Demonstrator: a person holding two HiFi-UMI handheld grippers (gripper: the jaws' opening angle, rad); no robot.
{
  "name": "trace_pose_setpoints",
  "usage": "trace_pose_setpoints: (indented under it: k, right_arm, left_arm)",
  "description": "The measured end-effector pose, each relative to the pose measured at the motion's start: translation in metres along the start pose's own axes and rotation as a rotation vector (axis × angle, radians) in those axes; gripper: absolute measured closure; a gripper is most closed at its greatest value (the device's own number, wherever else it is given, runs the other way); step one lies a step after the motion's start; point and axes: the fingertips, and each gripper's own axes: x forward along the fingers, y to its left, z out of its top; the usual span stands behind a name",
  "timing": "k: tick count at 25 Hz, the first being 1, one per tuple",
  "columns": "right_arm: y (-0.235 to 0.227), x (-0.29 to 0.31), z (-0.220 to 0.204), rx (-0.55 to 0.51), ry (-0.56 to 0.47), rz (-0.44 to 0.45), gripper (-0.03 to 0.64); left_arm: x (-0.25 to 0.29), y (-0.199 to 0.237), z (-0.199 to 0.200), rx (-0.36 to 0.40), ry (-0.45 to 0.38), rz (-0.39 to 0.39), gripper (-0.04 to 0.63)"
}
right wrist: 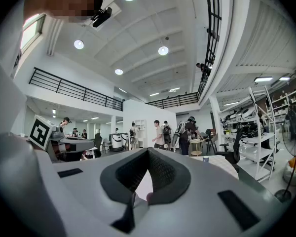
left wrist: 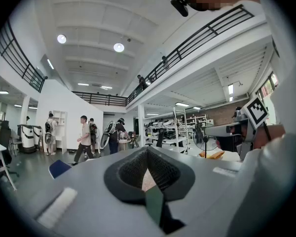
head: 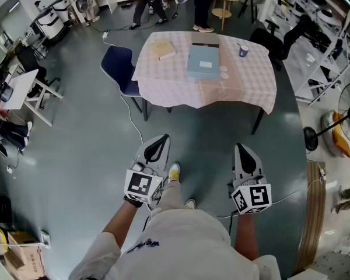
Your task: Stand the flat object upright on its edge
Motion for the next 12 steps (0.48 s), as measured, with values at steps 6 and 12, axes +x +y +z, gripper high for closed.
trace_pose_setpoints:
  k: [6,12]
  right_arm:
    - [0.011,-0.012,-0.005,-0.012,0.017,0.003,0.614]
    - [0.016,-0.023,-0.004,-0.017,0.007,-0.016,0.614]
  left_arm:
    - [-0.006,0.004,0.002,0.028,0.003,-0.036,0.595]
    - [-0.01,0.0,0.009,0.014,-0.028,-0.007,0.595]
